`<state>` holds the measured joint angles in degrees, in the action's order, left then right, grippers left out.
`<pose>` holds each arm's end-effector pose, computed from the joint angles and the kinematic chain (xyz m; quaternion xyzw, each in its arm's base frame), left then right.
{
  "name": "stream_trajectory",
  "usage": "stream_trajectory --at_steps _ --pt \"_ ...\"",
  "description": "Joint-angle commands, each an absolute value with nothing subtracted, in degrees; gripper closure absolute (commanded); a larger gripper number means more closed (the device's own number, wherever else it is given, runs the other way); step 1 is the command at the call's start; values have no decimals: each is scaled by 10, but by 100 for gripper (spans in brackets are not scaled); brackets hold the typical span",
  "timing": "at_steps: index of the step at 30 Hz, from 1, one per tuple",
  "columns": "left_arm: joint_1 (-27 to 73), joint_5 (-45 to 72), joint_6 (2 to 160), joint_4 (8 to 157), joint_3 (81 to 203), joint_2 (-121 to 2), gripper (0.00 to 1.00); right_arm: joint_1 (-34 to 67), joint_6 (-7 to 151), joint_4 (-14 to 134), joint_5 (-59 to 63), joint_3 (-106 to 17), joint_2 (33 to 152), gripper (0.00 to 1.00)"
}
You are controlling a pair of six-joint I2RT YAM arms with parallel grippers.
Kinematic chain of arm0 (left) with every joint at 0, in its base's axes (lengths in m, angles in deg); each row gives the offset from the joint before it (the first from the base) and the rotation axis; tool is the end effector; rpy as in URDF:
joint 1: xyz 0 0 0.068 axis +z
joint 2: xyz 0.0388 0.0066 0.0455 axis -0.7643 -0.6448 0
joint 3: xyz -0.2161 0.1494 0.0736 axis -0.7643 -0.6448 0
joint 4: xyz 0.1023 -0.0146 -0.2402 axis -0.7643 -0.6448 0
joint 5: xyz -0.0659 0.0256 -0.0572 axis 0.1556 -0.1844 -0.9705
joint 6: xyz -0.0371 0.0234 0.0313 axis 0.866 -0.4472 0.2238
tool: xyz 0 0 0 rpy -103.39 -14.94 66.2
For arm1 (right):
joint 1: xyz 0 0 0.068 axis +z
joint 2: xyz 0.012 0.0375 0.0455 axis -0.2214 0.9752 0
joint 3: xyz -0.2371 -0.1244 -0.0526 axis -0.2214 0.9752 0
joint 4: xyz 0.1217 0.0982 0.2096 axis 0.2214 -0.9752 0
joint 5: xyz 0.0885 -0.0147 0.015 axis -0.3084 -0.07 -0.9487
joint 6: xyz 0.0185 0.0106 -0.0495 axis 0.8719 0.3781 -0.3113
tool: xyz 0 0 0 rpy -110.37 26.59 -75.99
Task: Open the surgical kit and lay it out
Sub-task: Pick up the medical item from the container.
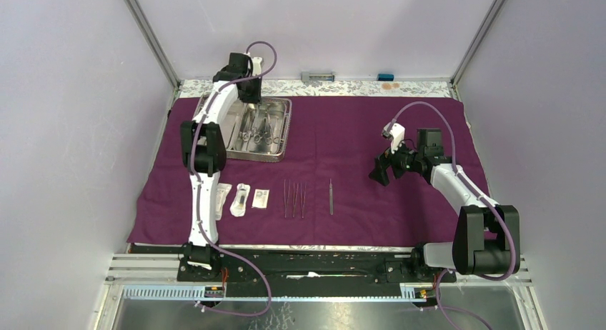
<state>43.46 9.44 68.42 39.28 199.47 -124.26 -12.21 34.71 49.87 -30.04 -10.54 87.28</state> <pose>0.5389 -0.0681 0.2097 0.0957 0.9344 -0.1182 0.3221 0.2623 0.0256 0.2089 -0.3588 0.8018 0.2144 0.4271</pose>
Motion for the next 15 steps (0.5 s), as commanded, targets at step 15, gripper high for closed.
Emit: stream_trajectory --at_steps 15 --pt "433 70 719 439 1944 -1122 100 -68 385 532 -314 -171 894 1"
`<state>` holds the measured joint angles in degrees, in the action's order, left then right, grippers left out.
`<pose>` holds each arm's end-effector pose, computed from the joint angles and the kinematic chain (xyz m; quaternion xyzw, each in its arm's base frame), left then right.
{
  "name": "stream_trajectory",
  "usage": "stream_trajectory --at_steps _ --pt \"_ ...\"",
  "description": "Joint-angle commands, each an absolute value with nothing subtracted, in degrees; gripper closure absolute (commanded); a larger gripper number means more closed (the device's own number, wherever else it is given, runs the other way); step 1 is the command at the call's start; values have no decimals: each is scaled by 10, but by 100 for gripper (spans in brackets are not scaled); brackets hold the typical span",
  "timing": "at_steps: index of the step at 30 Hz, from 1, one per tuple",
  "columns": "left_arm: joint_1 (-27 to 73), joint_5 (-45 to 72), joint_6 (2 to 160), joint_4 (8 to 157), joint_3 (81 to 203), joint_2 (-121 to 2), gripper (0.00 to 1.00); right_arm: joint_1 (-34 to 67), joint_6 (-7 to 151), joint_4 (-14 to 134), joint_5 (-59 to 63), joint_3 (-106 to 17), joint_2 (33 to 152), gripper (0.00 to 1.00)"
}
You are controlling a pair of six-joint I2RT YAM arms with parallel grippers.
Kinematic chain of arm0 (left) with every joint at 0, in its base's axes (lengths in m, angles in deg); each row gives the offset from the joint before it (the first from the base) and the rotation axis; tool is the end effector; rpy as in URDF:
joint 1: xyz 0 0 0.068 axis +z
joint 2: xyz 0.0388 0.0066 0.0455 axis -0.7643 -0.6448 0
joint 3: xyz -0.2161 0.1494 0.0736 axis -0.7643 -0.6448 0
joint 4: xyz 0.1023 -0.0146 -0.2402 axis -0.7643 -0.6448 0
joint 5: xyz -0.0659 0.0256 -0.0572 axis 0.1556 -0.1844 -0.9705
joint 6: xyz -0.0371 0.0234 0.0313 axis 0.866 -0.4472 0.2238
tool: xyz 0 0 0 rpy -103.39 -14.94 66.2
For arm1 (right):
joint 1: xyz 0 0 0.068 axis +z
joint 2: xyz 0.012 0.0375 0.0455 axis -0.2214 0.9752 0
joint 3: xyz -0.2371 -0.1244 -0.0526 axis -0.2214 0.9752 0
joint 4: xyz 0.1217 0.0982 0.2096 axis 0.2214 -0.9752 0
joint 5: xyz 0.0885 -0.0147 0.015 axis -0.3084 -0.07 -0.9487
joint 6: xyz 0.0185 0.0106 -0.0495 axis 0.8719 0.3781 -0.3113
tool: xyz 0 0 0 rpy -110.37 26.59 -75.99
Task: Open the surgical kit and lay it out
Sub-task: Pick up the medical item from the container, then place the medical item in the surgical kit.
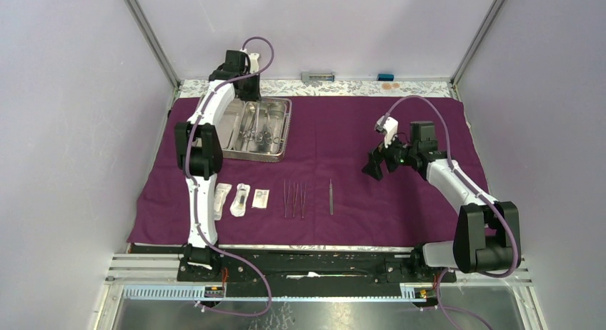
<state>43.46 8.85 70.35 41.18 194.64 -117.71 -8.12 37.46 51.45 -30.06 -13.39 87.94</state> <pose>0.5232 -0.0667 0.2439 0.0845 0.9243 -0.1291 0.3490 0.2705 0.0451 0.2236 -0.3747 0.7829 0.2296 0.4405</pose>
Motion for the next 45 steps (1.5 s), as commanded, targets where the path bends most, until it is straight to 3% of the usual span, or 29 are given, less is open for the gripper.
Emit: stream_trajectory --at_steps 1,32,45 --pt "431 70 720 439 1943 -1118 100 -66 388 533 -316 -177 899 1" --pt "398 64 761 455 1918 -1039 100 -34 519 597 -330 -276 1002 1" --pt "330 82 866 502 1850 -978 100 -39 561 600 -211 -259 955 1"
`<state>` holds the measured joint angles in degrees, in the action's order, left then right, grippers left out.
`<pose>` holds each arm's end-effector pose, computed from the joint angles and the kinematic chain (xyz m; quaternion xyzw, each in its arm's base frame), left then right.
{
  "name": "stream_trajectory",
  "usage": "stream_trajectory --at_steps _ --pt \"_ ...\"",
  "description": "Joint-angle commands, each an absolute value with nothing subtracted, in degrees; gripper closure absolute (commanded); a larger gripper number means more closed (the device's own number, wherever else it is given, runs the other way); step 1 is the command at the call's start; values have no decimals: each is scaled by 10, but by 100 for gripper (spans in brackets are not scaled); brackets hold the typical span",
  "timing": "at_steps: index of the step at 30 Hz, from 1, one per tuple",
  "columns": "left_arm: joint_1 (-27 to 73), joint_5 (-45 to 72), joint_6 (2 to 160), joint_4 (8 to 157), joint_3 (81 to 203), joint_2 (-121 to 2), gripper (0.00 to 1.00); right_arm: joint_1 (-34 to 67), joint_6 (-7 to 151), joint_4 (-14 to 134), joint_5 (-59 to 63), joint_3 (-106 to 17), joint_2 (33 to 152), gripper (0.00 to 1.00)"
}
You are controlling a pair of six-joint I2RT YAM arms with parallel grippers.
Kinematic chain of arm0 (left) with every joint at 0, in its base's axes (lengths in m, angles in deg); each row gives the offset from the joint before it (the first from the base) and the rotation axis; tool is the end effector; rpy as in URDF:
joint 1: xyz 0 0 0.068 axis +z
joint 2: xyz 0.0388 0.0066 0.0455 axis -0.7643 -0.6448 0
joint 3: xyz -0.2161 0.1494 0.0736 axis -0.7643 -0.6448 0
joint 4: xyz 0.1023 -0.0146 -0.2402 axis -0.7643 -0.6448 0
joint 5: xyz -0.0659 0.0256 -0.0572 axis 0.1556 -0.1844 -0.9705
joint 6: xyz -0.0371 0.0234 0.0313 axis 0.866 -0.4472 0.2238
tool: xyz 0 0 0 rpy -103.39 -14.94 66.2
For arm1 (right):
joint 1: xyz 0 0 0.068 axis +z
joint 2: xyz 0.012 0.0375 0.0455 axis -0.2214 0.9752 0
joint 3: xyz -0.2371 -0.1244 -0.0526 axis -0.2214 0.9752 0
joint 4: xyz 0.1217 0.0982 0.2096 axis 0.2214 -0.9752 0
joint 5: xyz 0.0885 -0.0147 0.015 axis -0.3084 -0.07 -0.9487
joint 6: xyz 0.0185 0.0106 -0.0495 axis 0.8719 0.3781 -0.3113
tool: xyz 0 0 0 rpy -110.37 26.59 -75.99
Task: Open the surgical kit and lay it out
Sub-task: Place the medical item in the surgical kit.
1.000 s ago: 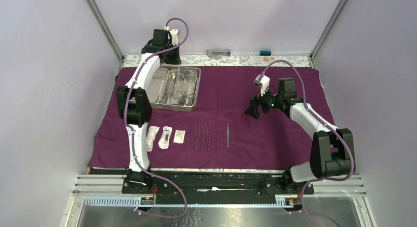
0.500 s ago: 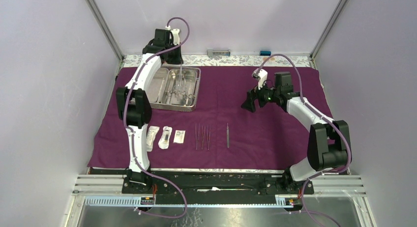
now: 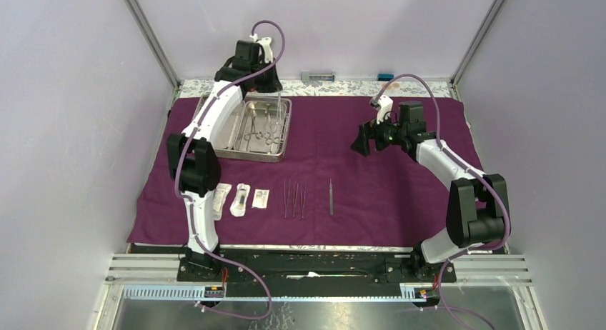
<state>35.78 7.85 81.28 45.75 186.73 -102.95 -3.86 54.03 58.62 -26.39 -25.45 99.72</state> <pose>0.4664 -0.1258 0.3302 0.0718 0.8851 -0.2071 0.4106 0.3293 0.0731 0.2416 -0.2913 0.8002 0.2677 0.4507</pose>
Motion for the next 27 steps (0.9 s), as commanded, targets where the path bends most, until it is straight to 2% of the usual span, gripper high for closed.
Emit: stream_trajectory --at_steps 1,13,22,27 --pt "321 84 877 502 1847 -976 100 -42 563 597 -201 -256 948 1" --pt "141 120 1002 467 1826 -990 100 -157 587 532 -97 -202 824 1" --pt "26 126 1107 464 1834 -1051 100 -202 601 474 1 -152 751 1" --pt "-11 124 1152 466 1851 -1099 100 -236 601 459 15 -136 727 1"
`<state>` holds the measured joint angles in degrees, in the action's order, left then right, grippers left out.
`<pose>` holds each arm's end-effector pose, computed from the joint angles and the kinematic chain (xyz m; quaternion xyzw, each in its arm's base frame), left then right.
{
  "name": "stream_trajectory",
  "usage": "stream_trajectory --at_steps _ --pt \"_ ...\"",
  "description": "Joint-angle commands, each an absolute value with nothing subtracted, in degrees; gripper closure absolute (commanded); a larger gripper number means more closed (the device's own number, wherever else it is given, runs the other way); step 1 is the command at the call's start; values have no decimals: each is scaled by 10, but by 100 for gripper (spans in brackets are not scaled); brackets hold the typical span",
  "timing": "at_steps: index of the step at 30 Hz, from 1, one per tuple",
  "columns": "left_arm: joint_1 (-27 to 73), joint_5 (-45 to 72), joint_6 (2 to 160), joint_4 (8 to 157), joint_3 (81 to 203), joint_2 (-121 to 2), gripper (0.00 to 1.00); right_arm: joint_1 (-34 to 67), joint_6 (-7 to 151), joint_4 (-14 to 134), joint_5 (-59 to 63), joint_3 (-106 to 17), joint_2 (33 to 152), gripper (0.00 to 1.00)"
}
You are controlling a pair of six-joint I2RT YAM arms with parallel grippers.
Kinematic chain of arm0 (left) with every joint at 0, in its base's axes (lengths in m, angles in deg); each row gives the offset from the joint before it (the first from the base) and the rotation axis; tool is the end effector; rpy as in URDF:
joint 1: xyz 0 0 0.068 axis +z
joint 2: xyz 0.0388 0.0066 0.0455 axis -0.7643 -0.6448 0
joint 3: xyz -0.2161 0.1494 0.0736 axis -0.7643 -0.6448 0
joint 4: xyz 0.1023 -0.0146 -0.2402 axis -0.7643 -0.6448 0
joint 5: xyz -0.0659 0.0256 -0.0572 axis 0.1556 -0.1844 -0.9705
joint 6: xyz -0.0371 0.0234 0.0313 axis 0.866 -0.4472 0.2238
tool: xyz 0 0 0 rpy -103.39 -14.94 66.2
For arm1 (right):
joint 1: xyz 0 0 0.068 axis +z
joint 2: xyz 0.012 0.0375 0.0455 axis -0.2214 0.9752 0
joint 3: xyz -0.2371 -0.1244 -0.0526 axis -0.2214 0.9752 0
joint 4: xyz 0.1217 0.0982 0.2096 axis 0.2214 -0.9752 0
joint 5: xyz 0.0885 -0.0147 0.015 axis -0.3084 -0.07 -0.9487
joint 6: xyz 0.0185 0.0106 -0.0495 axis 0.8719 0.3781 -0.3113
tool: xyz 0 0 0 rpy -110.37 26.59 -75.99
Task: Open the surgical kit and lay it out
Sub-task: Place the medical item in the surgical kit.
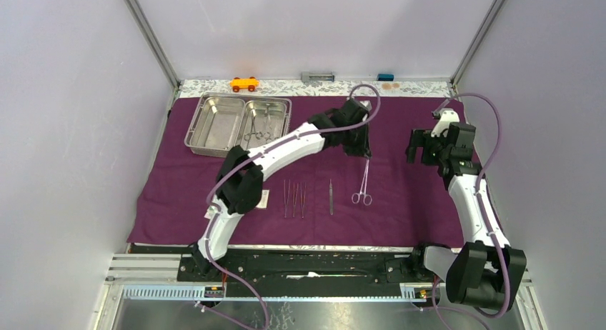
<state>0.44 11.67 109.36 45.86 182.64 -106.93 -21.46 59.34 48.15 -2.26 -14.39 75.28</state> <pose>0.3166 -0.3792 0.2737 0.1098 0.9125 -0.3298 0.2159 0.2462 -0.0298 0.2734 -0.0321 0.8670 0.0312 0.4962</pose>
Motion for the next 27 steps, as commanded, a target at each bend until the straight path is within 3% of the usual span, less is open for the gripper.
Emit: stream_trajectory --at_steps 1,27 --pt "-14 123 1161 466 1856 -1108 100 -241 599 454 15 -135 724 1" --pt "-26 119 1237 458 1948 -1212 100 -254 591 449 -13 -115 704 1"
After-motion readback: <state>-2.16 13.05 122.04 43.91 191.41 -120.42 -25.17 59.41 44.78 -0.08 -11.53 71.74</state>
